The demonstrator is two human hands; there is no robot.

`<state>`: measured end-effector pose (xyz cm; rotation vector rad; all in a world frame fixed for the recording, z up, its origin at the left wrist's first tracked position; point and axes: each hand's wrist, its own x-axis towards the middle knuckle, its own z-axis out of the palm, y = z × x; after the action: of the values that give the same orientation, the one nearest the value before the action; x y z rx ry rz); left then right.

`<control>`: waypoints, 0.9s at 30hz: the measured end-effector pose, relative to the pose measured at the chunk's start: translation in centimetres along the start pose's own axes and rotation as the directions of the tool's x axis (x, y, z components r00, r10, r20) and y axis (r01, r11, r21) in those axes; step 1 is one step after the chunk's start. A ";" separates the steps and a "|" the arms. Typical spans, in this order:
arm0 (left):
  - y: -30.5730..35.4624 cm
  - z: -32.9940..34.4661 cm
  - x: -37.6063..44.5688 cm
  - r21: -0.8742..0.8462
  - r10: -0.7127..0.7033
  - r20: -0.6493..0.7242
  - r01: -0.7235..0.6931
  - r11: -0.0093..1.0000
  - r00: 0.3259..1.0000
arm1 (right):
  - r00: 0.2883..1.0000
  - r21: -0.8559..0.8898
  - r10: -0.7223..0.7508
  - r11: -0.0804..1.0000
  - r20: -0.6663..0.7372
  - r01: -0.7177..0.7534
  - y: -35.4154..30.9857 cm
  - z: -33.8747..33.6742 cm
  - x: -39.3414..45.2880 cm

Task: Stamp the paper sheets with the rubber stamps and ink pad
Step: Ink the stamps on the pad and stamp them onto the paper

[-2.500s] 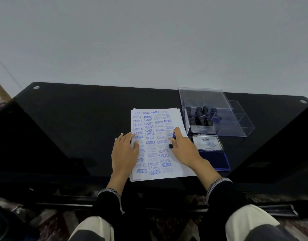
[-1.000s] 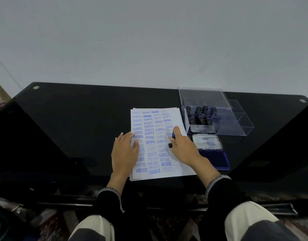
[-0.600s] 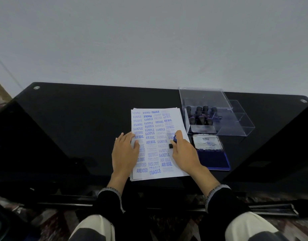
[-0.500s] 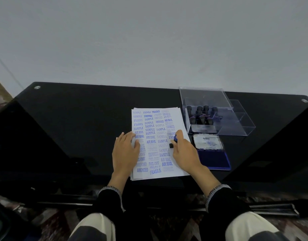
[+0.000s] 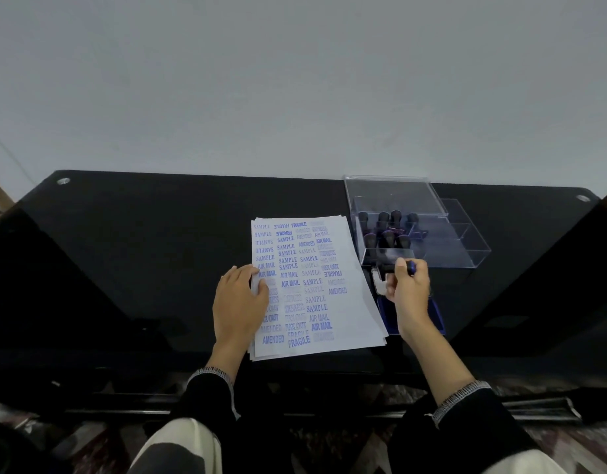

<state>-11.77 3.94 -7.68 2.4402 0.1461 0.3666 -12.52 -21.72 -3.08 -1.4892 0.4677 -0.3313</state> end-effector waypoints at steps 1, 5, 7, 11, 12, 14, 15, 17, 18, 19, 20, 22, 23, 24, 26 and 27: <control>0.0 0.0 0.0 -0.001 -0.002 0.000 0.002 1.000 1.000 | 1.000 0.028 0.019 0.999 -0.010 -0.019 0.0 -0.3 0.1; 0.0 0.0 0.0 -0.005 -0.003 -0.002 0.003 1.000 1.000 | 0.997 0.105 0.063 0.993 -0.050 -0.058 0.0 -0.9 0.0; 0.0 0.0 0.0 -0.007 -0.002 -0.002 0.002 1.000 1.000 | 0.997 0.109 0.057 0.993 -0.048 -0.052 -0.2 -0.9 -0.3; 0.0 -0.1 0.0 0.003 0.004 -0.006 -0.004 1.000 1.000 | 0.996 -0.003 -0.074 0.997 0.049 0.074 -0.4 -0.6 -1.3; 0.1 -0.2 0.0 0.001 0.013 -0.010 -0.013 1.000 1.000 | 0.989 -0.047 -0.110 0.992 0.099 0.115 -0.4 -0.5 -1.7; 0.2 -0.2 0.0 -0.017 0.039 -0.022 -0.040 0.999 0.999 | 0.967 -0.127 -0.155 0.975 0.203 0.183 -0.1 0.0 -2.6; 0.3 -0.2 -0.1 -0.028 0.054 -0.028 -0.054 0.998 0.998 | 0.955 -0.166 -0.163 0.964 0.248 0.207 0.1 0.2 -3.0; 0.4 -0.3 -0.1 -0.030 0.085 -0.020 -0.085 0.996 0.996 | 0.934 -0.223 -0.161 0.945 0.319 0.239 0.7 0.5 -3.9; 0.2 -0.2 -0.1 -0.012 0.105 -0.004 -0.105 0.994 0.995 | 0.926 -0.246 -0.149 0.938 0.347 0.243 1.1 0.6 -4.3; 0.2 -0.2 -0.1 0.013 0.126 0.013 -0.126 0.992 0.992 | 0.919 -0.267 -0.134 0.932 0.372 0.244 1.3 0.7 -4.6; 0.1 -0.2 -0.1 0.041 0.151 0.024 -0.152 0.988 0.988 | 0.912 -0.282 -0.122 0.927 0.392 0.245 1.5 0.7 -4.9; -0.1 -0.1 -0.1 0.085 0.174 0.044 -0.177 0.981 0.984 | 0.906 -0.280 -0.116 0.928 0.406 0.245 1.5 0.6 -5.0; 0.0 -0.2 -0.1 0.117 0.162 0.057 -0.167 0.979 0.985 | 0.906 -0.262 -0.124 0.934 0.405 0.245 1.2 0.5 -5.0; 0.3 -0.1 0.0 0.166 0.140 0.071 -0.150 0.975 0.988 | 0.907 -0.239 -0.139 0.939 0.398 0.248 0.8 0.3 -4.8; 1.4 0.2 0.2 0.260 0.093 0.103 -0.117 0.959 0.990 | 0.914 -0.203 -0.171 0.944 0.367 0.259 -0.2 -0.3 -4.1; 2.3 0.6 0.3 0.257 0.091 0.110 -0.117 0.959 0.990 | 0.923 -0.193 -0.185 0.946 0.337 0.260 -0.7 -0.8 -3.7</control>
<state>-11.28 1.90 -6.59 2.7302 0.0242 0.2884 -16.05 -20.64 -2.10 -1.7964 0.0785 -0.2145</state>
